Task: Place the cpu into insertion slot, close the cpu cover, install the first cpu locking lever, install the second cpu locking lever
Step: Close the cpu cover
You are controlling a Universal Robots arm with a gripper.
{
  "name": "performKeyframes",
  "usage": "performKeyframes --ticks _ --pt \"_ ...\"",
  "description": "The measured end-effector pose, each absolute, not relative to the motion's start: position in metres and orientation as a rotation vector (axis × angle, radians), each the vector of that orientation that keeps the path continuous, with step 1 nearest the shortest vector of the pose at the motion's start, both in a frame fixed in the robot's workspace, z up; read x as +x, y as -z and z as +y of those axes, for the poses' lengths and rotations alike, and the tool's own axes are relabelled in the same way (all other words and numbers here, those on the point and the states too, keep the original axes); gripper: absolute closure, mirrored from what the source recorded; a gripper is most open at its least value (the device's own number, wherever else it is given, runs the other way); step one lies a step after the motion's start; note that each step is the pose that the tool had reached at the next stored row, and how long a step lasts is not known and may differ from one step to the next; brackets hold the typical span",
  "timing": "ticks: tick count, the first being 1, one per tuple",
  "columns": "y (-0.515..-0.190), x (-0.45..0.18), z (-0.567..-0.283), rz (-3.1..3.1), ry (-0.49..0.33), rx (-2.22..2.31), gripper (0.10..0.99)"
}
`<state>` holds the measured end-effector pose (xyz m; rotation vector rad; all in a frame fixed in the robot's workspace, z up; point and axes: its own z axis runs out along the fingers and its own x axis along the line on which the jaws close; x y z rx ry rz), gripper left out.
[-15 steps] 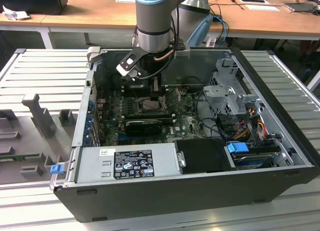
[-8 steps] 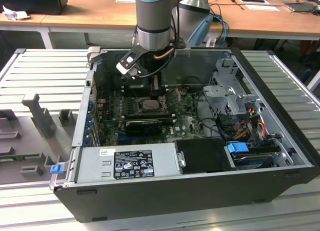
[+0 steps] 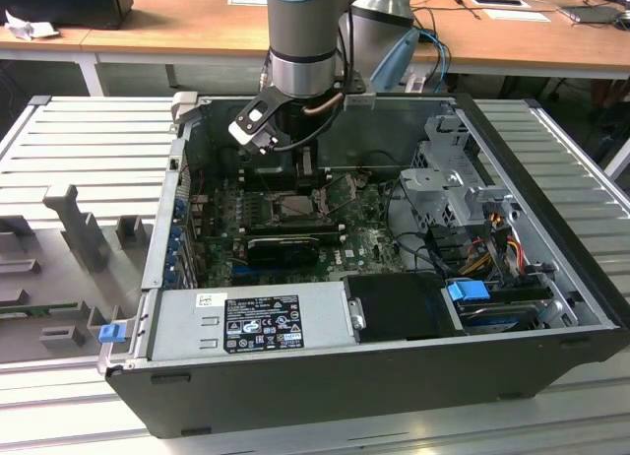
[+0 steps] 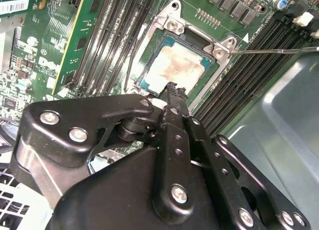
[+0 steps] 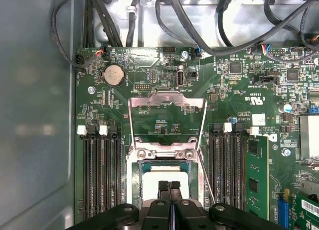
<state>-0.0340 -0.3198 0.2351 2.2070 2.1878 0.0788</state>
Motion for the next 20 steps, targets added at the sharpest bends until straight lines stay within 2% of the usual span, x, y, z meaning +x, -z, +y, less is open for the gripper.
performKeyframes --ticks 20 --pt "-0.2444 -0.034 -0.3197 2.188 -0.079 2.207 0.98"
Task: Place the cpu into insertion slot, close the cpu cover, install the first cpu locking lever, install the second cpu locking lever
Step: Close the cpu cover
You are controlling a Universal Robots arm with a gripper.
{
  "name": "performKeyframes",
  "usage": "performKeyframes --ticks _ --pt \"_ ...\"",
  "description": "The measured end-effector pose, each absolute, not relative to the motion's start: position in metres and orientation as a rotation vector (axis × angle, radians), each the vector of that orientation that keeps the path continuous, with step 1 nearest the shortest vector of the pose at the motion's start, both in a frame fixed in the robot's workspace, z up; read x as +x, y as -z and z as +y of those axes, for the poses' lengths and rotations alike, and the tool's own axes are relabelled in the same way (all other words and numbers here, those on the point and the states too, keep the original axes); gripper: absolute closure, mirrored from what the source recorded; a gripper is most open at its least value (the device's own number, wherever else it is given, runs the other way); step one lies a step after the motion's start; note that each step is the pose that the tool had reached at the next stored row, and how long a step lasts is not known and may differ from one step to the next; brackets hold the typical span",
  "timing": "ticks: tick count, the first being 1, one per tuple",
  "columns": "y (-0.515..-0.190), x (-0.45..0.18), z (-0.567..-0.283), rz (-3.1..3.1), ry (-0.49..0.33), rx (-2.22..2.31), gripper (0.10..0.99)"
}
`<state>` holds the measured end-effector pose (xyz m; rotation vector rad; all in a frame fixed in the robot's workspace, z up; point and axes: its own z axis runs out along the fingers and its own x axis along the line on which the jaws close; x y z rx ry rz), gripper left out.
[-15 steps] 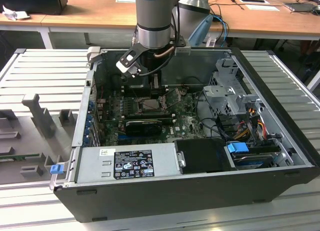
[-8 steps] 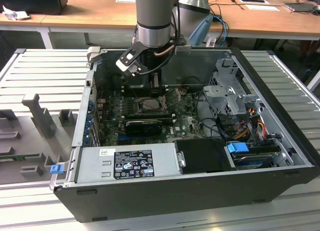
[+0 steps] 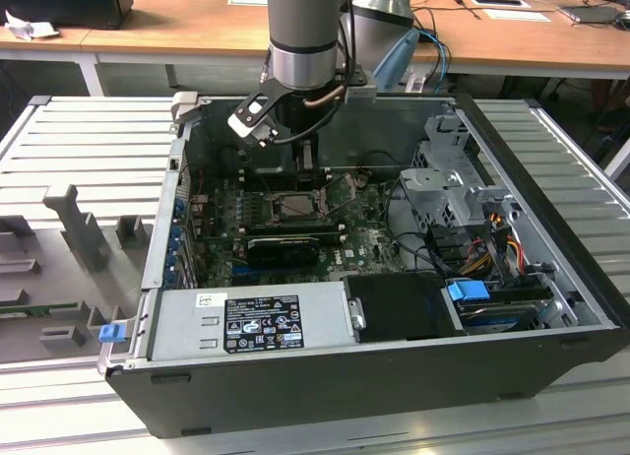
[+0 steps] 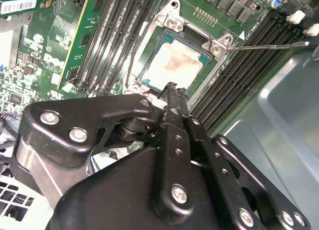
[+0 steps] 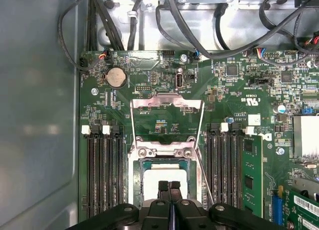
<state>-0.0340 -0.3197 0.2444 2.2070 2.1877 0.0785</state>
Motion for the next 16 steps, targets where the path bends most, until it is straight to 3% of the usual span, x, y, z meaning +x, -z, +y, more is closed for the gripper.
performKeyframes --ticks 16 --pt "-0.2543 -0.0315 -0.3195 2.188 -0.078 2.207 0.98"
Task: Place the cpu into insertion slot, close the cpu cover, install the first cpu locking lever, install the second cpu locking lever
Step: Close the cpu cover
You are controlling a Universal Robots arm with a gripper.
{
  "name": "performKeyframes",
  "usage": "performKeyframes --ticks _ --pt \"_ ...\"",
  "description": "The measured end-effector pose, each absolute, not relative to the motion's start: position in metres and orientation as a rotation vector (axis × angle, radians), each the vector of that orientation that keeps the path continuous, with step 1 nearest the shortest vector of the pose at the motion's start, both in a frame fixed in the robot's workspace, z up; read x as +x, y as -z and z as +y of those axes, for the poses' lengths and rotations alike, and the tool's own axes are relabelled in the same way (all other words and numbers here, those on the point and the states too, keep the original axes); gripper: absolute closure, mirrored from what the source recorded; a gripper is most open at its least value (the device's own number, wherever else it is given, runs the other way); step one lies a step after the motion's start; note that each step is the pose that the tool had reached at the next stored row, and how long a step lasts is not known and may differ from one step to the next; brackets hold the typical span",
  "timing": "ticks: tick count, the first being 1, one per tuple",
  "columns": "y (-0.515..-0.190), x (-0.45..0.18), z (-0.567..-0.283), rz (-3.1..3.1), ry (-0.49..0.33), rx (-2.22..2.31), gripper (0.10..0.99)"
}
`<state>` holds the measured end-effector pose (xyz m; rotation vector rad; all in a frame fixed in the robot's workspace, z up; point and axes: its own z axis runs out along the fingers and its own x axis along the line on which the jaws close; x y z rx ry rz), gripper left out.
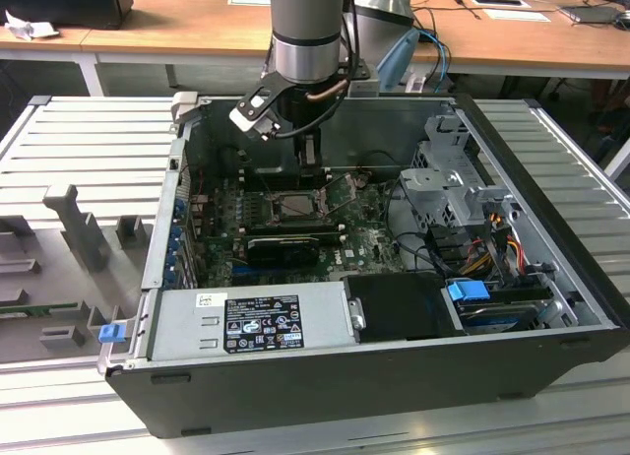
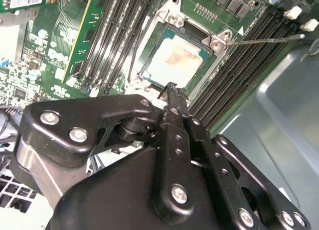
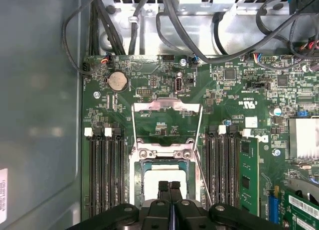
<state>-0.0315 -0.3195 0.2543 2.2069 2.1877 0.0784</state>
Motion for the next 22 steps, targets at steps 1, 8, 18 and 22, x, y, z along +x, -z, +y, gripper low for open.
performKeyframes --ticks 1,8,18,22 --pt "-0.255 -0.032 -0.32 2.188 -0.078 2.207 0.98" --pt "-0.255 -0.027 -0.32 2.188 -0.078 2.207 0.98" --pt "-0.255 -0.018 -0.319 2.188 -0.078 2.207 0.98" --pt "-0.255 -0.014 -0.319 2.188 -0.078 2.207 0.98"
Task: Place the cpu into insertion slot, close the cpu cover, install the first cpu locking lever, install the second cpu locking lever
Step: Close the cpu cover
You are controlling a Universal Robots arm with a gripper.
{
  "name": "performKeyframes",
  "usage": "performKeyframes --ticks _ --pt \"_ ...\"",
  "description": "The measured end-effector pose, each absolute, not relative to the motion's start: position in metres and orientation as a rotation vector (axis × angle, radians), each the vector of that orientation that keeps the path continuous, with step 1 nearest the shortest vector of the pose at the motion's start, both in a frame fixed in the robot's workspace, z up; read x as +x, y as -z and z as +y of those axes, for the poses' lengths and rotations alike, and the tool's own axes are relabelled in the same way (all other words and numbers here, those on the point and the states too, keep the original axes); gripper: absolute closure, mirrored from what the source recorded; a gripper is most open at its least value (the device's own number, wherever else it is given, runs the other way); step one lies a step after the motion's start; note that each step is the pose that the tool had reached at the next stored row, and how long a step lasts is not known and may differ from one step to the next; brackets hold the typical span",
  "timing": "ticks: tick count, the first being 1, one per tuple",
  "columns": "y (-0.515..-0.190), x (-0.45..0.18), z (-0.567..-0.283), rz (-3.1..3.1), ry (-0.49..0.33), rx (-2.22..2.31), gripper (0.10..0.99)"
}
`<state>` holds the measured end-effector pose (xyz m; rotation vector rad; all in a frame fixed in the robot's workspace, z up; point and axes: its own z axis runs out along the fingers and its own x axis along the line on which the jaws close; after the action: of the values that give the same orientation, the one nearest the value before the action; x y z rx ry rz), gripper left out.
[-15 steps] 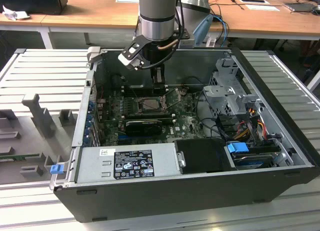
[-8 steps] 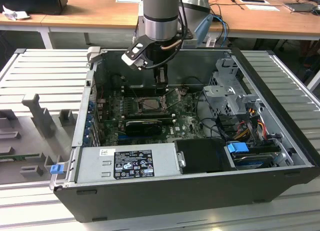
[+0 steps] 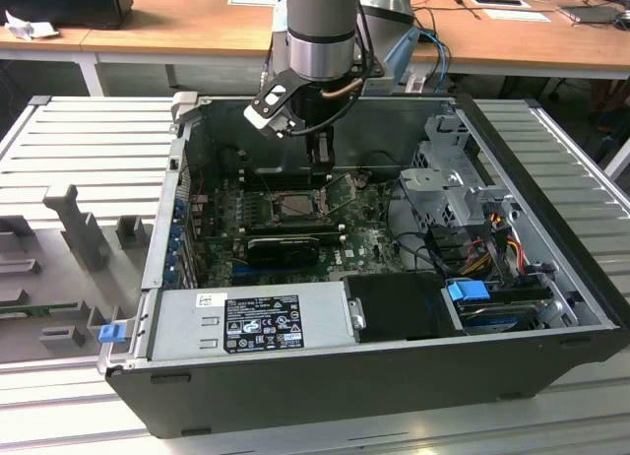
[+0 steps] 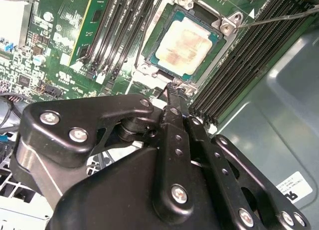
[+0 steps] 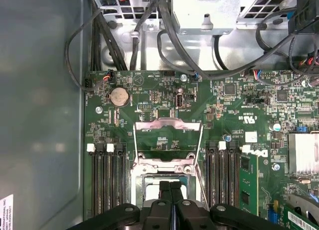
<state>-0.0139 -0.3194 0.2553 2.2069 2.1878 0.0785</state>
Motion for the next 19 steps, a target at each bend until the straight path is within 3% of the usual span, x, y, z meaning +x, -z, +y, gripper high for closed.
performKeyframes --ticks 19 --pt "-0.255 0.002 -0.319 2.188 -0.078 2.207 0.98"
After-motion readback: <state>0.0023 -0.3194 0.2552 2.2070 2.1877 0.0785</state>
